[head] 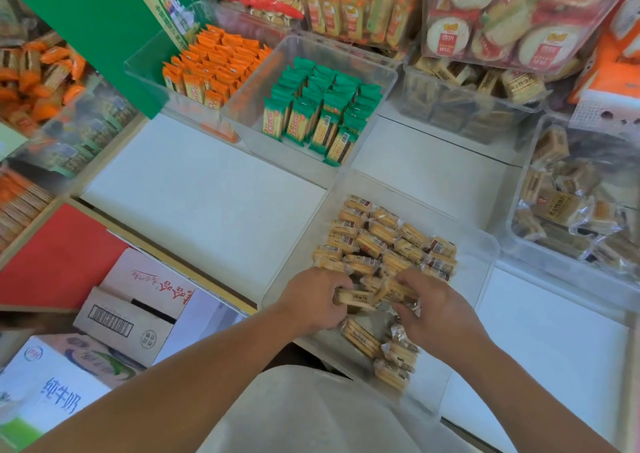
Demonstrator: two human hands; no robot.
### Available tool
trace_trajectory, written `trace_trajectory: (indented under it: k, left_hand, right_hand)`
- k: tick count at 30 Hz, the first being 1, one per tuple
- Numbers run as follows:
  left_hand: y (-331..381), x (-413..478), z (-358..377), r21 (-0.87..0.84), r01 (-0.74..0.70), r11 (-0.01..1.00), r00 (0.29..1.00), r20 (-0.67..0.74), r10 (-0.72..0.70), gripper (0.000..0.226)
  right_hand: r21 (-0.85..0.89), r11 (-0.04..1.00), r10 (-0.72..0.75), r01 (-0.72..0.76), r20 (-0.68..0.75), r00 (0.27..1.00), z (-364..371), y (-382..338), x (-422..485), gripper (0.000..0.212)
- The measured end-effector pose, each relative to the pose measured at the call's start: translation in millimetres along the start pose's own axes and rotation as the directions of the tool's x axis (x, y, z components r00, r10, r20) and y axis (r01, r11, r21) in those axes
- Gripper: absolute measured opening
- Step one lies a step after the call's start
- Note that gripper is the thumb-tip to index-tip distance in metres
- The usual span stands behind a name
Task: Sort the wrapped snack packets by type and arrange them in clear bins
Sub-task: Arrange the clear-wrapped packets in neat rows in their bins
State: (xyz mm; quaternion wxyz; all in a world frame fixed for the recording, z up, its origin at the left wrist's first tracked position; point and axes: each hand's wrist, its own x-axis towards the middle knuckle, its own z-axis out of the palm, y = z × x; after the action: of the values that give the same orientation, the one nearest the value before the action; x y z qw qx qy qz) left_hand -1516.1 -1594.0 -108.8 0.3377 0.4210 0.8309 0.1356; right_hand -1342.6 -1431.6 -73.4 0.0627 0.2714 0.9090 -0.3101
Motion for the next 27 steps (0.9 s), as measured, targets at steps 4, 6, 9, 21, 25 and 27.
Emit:
trace_trajectory:
  k: [4, 6, 9, 21, 25, 27]
  left_hand:
    - [-7, -10, -6, 0.047, -0.176, 0.983, 0.983, -0.045, 0.178, 0.039]
    - [-8, -8, -8, 0.068, -0.197, 0.978, 0.98, -0.024, 0.199, 0.042]
    - [1, -4, -8, 0.285, -0.24, 0.928, 0.97, 0.1, 0.22, 0.053]
    - [10, -6, 11, 0.221, -0.144, 0.965, 0.99, 0.034, 0.14, 0.035]
    - [19, -3, 9, -0.038, -0.016, 0.999, 0.996, 0.09, 0.019, 0.032]
    - [23, -2, 7, -0.096, -0.002, 0.995, 0.99, 0.142, 0.016, 0.026]
  right_hand:
    - [-0.111, 0.994, -0.002, 0.005, 0.03, 1.0, 6, -14, 0, 0.041]
    - [-0.164, 0.986, 0.02, -0.014, 0.037, 0.999, 10, -22, 1, 0.041]
    - [-0.197, 0.979, 0.054, -0.053, -0.001, 0.999, 16, -27, 2, 0.037]
    - [-0.096, 0.995, 0.031, -0.038, -0.066, 0.997, 38, -11, 3, 0.036]
    - [-0.115, 0.99, 0.081, -0.082, -0.018, 0.997, 37, -15, 8, 0.04]
    - [-0.204, 0.978, 0.054, -0.054, -0.004, 0.999, 36, -22, 3, 0.05]
